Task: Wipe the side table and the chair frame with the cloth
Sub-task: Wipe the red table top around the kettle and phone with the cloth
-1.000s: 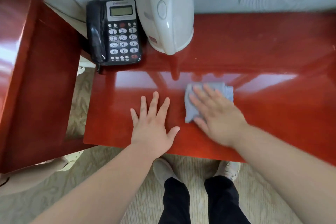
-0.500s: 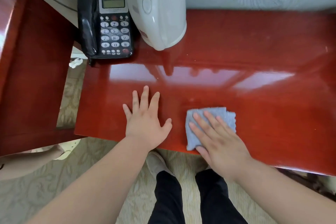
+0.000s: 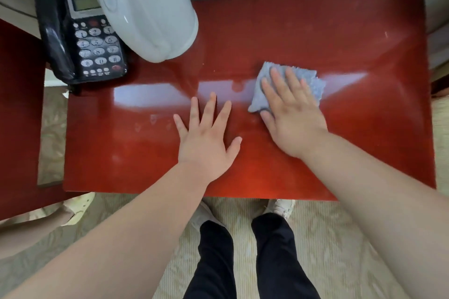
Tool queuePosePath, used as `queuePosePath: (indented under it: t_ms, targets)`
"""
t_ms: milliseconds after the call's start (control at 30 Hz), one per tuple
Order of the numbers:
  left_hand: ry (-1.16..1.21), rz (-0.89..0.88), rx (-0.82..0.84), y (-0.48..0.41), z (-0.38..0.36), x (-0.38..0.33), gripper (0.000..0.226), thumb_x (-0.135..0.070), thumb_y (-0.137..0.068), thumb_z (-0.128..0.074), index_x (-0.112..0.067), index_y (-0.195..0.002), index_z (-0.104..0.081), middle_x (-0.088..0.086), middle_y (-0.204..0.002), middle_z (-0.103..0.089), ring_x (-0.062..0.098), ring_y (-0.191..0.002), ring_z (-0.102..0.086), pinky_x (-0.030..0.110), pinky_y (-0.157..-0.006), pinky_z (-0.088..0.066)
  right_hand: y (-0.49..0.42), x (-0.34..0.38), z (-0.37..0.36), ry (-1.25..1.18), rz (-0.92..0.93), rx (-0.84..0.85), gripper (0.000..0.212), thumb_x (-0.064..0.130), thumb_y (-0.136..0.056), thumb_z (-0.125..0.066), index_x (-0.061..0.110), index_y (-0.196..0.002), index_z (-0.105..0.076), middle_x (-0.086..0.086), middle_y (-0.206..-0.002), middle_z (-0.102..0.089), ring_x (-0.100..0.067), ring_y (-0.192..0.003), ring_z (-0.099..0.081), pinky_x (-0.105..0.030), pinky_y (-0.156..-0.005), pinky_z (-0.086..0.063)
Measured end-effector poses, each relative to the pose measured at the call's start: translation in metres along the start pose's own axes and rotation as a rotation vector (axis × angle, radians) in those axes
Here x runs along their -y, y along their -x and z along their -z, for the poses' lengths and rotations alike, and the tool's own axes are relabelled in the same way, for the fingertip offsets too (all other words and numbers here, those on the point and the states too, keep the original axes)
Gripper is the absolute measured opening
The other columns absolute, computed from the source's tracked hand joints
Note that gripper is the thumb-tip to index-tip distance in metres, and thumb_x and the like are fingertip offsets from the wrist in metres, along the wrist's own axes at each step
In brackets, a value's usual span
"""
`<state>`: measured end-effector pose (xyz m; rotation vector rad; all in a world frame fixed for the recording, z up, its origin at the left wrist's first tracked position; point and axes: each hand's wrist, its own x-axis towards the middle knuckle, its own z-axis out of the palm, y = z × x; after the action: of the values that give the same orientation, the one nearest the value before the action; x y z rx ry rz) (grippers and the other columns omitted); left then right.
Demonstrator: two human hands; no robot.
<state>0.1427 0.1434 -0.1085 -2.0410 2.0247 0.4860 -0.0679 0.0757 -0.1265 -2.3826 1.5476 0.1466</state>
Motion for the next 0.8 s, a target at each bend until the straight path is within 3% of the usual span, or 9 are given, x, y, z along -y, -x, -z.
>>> queuePosePath:
  t_ms: [133,267,367,500,600,800]
  targets:
    - [0.003,0.015,0.06,0.003,0.004,-0.007,0.083,-0.063,-0.097,-0.035,-0.034,-0.164,0.004,-0.001,-0.172,0.019,0.038,-0.157,0.016,0.074,-0.119,-0.005,0.126,0.019,-0.031,0.012,0.209,0.015,0.064,0.043,-0.105,-0.039,0.015,-0.162,-0.028,-0.005,-0.171,-0.017,-0.031,-0.158,-0.012,-0.052,-0.125,-0.022]
    - [0.009,0.04,0.104,0.001,0.008,-0.01,0.084,-0.065,-0.097,-0.035,-0.036,-0.163,0.006,-0.004,-0.171,0.022,0.035,-0.157,0.019,0.073,-0.12,-0.004,0.124,-0.012,-0.033,0.035,0.356,0.103,0.065,0.047,-0.106,-0.04,0.018,-0.162,-0.026,-0.002,-0.172,-0.016,-0.028,-0.158,-0.014,-0.05,-0.125,-0.025]
    - [0.02,0.073,0.122,-0.003,0.012,-0.009,0.084,-0.067,-0.095,-0.039,-0.038,-0.162,0.002,-0.007,-0.171,0.019,0.033,-0.158,0.017,0.073,-0.12,-0.004,0.057,-0.051,-0.018,0.05,0.222,0.005,0.068,0.047,-0.104,-0.043,0.017,-0.162,-0.026,-0.007,-0.17,-0.02,-0.033,-0.158,-0.016,-0.053,-0.126,-0.021]
    - [0.023,0.084,0.147,-0.004,0.015,-0.01,0.083,-0.067,-0.095,-0.04,-0.04,-0.162,-0.001,-0.01,-0.17,0.02,0.031,-0.158,0.016,0.073,-0.121,-0.005,0.004,-0.08,0.013,-0.006,-0.084,0.064,0.069,0.049,-0.106,-0.032,0.022,-0.165,-0.007,-0.002,-0.173,0.001,-0.03,-0.159,0.004,-0.046,-0.129,0.0]
    - [0.015,0.075,0.142,-0.004,0.015,-0.008,0.082,-0.067,-0.096,-0.039,-0.039,-0.162,0.001,-0.009,-0.17,0.022,0.031,-0.157,0.018,0.073,-0.12,-0.005,0.032,-0.064,0.008,-0.001,-0.099,0.05,0.067,0.046,-0.105,-0.025,0.018,-0.165,-0.012,-0.006,-0.173,-0.002,-0.034,-0.159,0.002,-0.049,-0.128,0.0]
    - [0.022,0.062,0.121,0.002,0.005,-0.007,0.081,-0.065,-0.097,-0.034,-0.036,-0.162,0.005,-0.005,-0.17,0.024,0.035,-0.156,0.022,0.075,-0.119,0.0,0.158,-0.017,-0.029,0.01,0.072,0.082,0.064,0.041,-0.102,-0.036,0.017,-0.161,-0.03,-0.004,-0.171,-0.019,-0.03,-0.159,-0.01,-0.052,-0.128,-0.011]
